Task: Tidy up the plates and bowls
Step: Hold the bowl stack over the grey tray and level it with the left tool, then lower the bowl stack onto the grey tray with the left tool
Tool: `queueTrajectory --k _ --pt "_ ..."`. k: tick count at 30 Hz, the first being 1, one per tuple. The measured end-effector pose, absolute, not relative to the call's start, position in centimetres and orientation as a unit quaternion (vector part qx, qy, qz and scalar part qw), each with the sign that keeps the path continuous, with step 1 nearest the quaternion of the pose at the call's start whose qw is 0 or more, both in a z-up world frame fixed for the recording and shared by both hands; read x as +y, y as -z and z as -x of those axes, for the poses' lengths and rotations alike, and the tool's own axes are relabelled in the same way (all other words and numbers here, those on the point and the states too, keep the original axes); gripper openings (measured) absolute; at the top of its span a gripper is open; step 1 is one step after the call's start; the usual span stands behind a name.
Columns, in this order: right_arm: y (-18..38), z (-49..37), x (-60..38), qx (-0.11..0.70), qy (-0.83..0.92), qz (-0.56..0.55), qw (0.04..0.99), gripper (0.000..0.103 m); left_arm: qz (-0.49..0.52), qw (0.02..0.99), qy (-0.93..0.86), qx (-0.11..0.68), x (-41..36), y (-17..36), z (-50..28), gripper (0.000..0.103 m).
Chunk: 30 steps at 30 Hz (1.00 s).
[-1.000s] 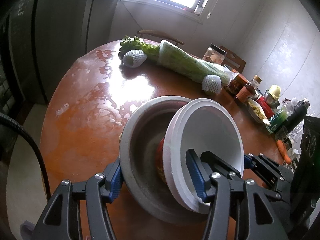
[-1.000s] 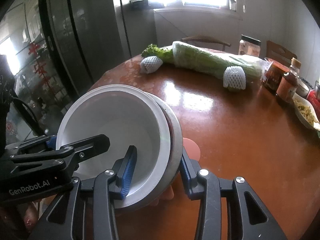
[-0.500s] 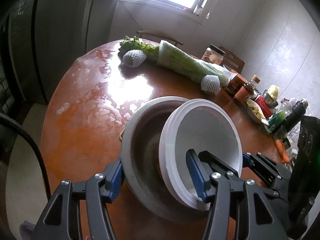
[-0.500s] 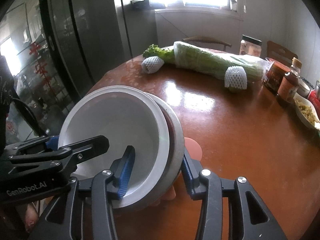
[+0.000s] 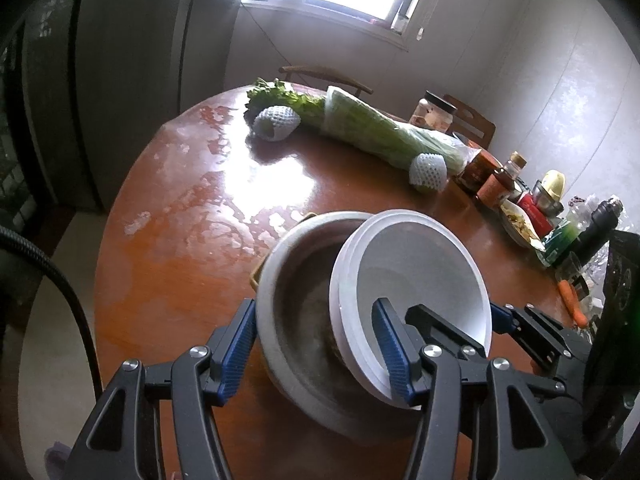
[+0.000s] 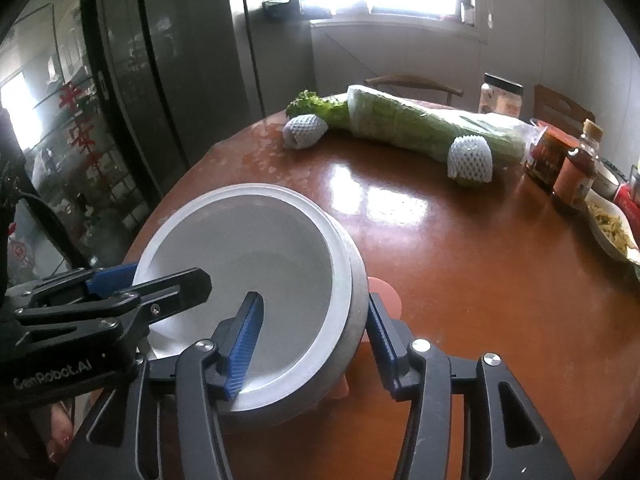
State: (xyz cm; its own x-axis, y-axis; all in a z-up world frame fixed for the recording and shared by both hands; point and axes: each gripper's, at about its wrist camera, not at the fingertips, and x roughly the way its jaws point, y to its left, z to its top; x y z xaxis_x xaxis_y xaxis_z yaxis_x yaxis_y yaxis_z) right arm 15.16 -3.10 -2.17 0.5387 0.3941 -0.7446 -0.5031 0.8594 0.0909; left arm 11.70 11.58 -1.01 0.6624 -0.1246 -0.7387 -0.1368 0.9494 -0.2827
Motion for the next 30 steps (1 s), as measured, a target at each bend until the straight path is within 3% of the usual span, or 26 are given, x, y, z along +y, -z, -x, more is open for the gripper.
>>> queueTrajectory --k 30 --pt "0.7 -14.4 -3.1 0.377 -0.246 0.089 0.889 0.063 0.154 0.904 -0.013 0.400 12.1 -0.1 -10.8 0.058"
